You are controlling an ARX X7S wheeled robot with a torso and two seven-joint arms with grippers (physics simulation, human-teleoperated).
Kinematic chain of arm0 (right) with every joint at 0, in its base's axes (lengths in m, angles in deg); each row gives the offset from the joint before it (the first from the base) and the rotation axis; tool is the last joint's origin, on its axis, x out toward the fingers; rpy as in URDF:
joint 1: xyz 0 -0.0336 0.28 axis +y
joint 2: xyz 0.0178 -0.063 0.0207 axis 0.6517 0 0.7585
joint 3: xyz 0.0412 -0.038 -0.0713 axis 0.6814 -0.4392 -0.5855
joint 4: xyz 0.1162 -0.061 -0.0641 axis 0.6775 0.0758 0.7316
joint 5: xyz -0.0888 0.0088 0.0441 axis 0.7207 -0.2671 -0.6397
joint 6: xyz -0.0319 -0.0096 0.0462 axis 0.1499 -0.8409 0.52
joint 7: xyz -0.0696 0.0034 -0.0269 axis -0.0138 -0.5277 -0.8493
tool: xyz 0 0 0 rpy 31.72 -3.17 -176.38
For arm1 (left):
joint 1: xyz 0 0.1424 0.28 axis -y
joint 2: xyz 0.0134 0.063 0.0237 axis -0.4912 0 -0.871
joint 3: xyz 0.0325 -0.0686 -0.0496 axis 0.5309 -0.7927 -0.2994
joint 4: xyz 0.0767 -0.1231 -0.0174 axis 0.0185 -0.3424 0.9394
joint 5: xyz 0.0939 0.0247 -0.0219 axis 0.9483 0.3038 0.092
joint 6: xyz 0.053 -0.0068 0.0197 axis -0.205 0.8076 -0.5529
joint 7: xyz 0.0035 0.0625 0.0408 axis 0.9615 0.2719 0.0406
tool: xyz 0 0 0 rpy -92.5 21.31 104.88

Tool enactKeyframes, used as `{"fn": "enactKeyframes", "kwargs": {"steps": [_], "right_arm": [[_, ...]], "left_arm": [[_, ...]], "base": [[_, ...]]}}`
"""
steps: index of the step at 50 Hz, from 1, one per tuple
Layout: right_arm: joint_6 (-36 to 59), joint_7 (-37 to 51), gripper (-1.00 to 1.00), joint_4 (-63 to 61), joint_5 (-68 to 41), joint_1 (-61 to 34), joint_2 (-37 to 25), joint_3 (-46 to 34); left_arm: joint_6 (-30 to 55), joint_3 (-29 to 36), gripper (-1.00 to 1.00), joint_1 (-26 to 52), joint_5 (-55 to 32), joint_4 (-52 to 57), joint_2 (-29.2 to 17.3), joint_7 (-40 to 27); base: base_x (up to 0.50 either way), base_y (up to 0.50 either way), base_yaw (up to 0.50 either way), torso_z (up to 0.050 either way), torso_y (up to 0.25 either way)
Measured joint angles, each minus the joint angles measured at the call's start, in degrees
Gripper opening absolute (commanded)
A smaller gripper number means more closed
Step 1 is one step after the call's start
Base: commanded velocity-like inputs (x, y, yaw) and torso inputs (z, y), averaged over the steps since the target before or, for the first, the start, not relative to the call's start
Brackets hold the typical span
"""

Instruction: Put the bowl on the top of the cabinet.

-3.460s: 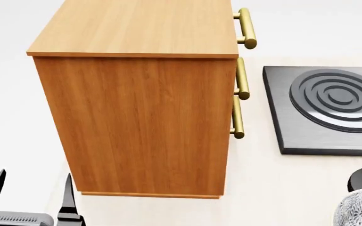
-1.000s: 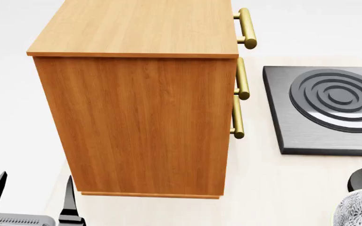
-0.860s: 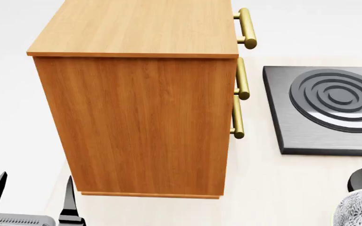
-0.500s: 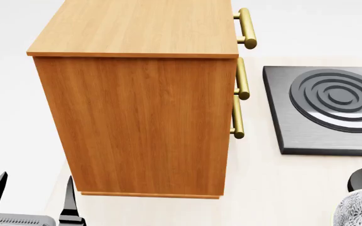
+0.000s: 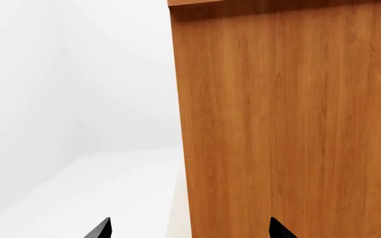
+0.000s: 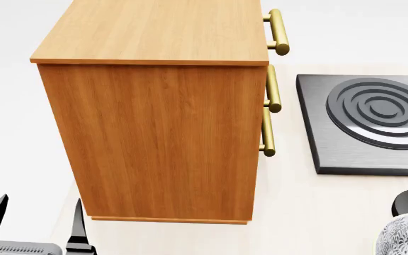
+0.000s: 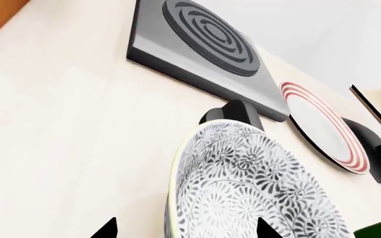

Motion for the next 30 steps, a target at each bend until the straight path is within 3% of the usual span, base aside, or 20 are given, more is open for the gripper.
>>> {"fn": "enactKeyframes", "kwargs": {"steps": [30], "right_arm": [[-0.96,0.21,1.00,1.72,0.32,-0.24,0.02,-0.68]], "left_arm": [[-0.07,0.36,1.00,-0.02,-0.35,0.18,-0.40,-0.53]], "base": [[0.00,0.00,0.00,0.000,0.000]]}}
